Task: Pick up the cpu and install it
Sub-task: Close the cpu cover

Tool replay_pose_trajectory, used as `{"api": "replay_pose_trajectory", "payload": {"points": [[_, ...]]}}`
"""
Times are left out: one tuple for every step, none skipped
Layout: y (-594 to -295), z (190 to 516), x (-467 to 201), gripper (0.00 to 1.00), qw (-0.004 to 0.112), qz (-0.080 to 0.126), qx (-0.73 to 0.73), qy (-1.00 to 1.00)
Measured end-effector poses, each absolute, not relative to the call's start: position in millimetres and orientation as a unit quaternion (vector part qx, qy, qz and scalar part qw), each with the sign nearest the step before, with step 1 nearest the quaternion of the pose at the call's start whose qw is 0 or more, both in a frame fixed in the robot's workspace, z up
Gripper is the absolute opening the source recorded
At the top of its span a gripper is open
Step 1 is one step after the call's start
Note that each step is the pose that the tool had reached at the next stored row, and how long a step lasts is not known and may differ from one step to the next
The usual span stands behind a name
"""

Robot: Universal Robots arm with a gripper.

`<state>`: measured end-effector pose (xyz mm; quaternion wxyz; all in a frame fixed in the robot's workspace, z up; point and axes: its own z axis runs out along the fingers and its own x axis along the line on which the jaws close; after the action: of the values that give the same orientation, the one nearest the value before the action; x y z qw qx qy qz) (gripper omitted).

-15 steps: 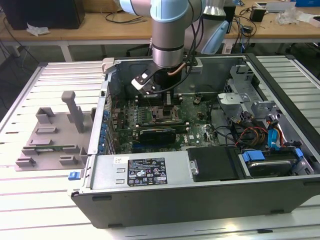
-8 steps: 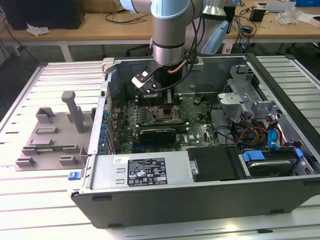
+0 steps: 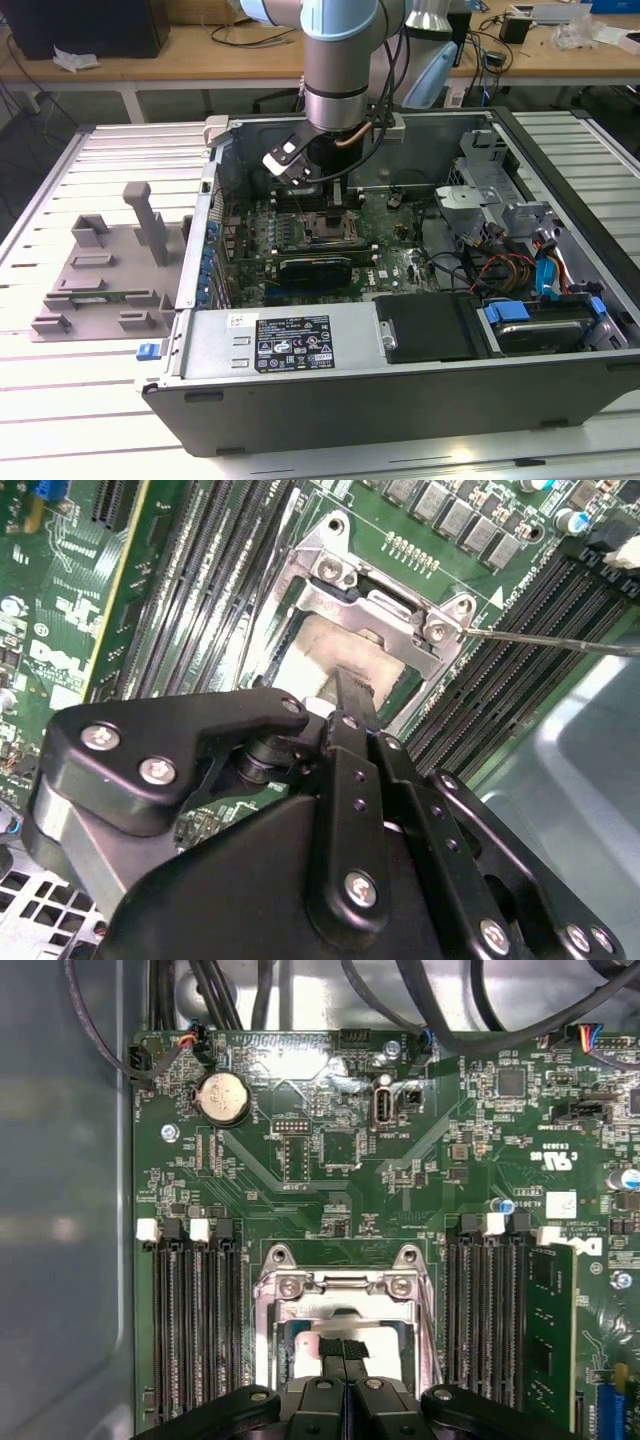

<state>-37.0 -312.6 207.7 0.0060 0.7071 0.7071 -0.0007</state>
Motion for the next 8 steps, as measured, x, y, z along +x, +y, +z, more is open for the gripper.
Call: {"api": "replay_pose_trajectory", "payload": {"points": [[-312.5, 206.4, -37.0, 0.11, 0.006, -0.001, 0.707, 0.707], [-312.5, 205.9, -36.9, 0.11, 0.006, -0.001, 0.707, 0.707], [-312.5, 205.5, -36.6, 0.11, 0.006, -0.001, 0.707, 0.707], [-312.6, 205.1, -35.6, 0.11, 0.006, -0.001, 0.707, 0.707], [-312.6, 204.9, -34.6, 0.11, 0.006, -0.001, 0.707, 0.707], [-312.6, 204.7, -33.6, 0.11, 0.006, -0.001, 0.707, 0.707], [-312.6, 204.5, -32.1, 0.11, 0.006, -0.001, 0.707, 0.707], [-312.6, 204.3, -31.1, 0.11, 0.006, -0.001, 0.707, 0.707]]}}
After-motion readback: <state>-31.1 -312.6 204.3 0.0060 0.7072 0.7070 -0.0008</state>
